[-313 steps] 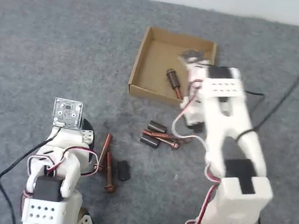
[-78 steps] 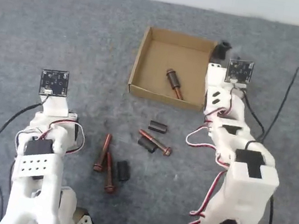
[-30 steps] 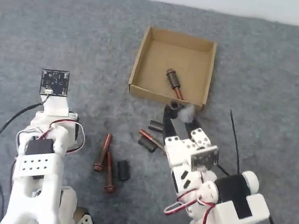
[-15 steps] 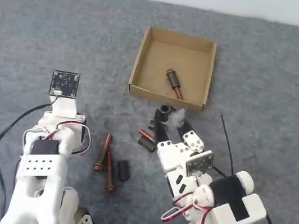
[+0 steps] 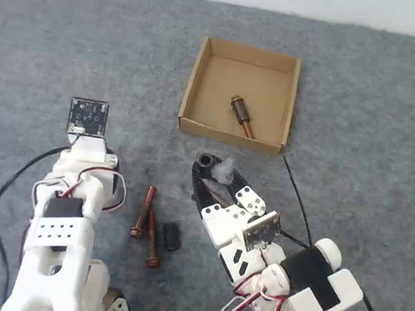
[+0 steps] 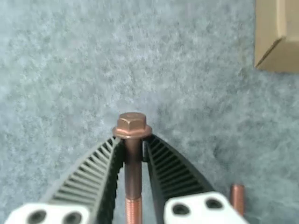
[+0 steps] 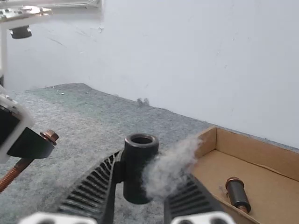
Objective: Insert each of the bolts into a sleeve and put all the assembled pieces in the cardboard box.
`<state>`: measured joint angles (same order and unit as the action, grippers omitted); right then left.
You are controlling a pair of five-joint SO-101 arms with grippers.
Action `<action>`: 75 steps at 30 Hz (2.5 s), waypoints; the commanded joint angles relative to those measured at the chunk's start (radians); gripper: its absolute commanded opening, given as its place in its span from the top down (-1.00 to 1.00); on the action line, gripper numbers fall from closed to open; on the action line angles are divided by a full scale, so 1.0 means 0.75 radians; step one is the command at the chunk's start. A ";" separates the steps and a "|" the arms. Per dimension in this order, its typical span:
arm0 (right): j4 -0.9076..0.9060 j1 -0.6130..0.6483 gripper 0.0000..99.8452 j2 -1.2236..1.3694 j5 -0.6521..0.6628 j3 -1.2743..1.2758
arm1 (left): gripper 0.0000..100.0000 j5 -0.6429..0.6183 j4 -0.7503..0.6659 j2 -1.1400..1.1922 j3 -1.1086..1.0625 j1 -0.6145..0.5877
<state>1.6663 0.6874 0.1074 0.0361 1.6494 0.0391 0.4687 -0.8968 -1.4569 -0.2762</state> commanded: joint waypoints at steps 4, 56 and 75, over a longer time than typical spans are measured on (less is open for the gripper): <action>-0.003 -0.003 0.99 -0.044 -0.006 0.037 | 0.98 0.008 -0.428 -0.051 -0.071 0.012; -0.050 -0.003 0.99 -0.044 -0.010 0.035 | 0.98 -0.456 -0.978 -0.053 0.099 0.755; -0.050 -0.001 0.99 -0.044 -0.010 0.035 | 0.98 -0.550 -0.661 -0.595 -0.060 0.757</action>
<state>1.6326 0.6874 0.1074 0.0361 1.6494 -0.3629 -0.0867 -1.2681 -1.5489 0.2885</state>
